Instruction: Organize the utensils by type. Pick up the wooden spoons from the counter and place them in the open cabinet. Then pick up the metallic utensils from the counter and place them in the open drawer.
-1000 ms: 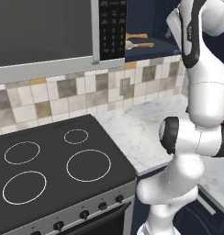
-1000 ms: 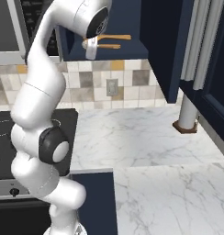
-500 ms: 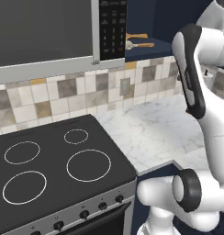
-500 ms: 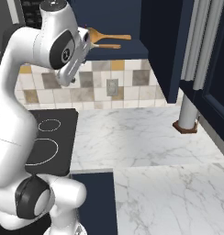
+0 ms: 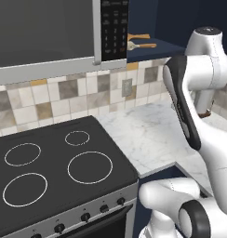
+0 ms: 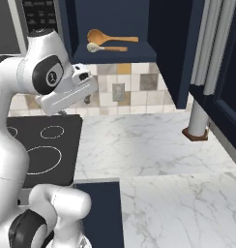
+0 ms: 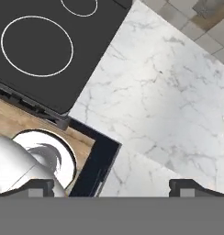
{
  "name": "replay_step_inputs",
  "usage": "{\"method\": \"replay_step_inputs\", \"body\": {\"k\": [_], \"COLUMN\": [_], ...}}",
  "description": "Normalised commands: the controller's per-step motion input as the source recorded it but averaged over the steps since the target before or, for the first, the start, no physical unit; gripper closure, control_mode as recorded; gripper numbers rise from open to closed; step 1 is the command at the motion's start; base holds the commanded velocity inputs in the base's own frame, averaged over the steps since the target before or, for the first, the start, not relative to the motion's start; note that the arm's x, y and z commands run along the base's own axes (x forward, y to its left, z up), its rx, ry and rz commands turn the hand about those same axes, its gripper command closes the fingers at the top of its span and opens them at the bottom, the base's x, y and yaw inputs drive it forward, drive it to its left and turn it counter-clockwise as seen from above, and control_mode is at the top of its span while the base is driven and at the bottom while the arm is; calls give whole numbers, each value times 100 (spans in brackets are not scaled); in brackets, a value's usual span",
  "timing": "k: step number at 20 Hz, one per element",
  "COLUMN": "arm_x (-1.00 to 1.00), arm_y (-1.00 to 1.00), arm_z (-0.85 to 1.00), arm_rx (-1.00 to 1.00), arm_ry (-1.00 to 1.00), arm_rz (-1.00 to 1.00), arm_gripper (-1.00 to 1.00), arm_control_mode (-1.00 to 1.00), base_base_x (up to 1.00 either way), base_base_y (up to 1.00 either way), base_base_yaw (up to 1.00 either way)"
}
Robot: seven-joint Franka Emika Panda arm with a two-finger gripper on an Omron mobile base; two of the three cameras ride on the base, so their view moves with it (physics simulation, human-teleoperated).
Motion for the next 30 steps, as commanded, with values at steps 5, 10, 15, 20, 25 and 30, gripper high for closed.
{"method": "replay_step_inputs", "body": {"k": [5,10,15,20,25,30], "arm_x": [-47,-14,3,3,0,0], "arm_y": [2,18,25,8,0,0], "arm_z": [-42,-44,-57,-12,0,0], "arm_rx": [25,6,0,2,0,0], "arm_ry": [1,-6,3,2,0,0], "arm_rz": [-50,-39,-39,-10,0,0], "arm_gripper": [-100,-100,-100,-100,-100,-100], "arm_control_mode": [-100,-100,-100,-100,100,100], "base_base_x": [0,0,0,0,-74,-98], "base_base_y": [0,0,0,0,7,0], "base_base_yaw": [0,0,0,0,-9,-2]}}
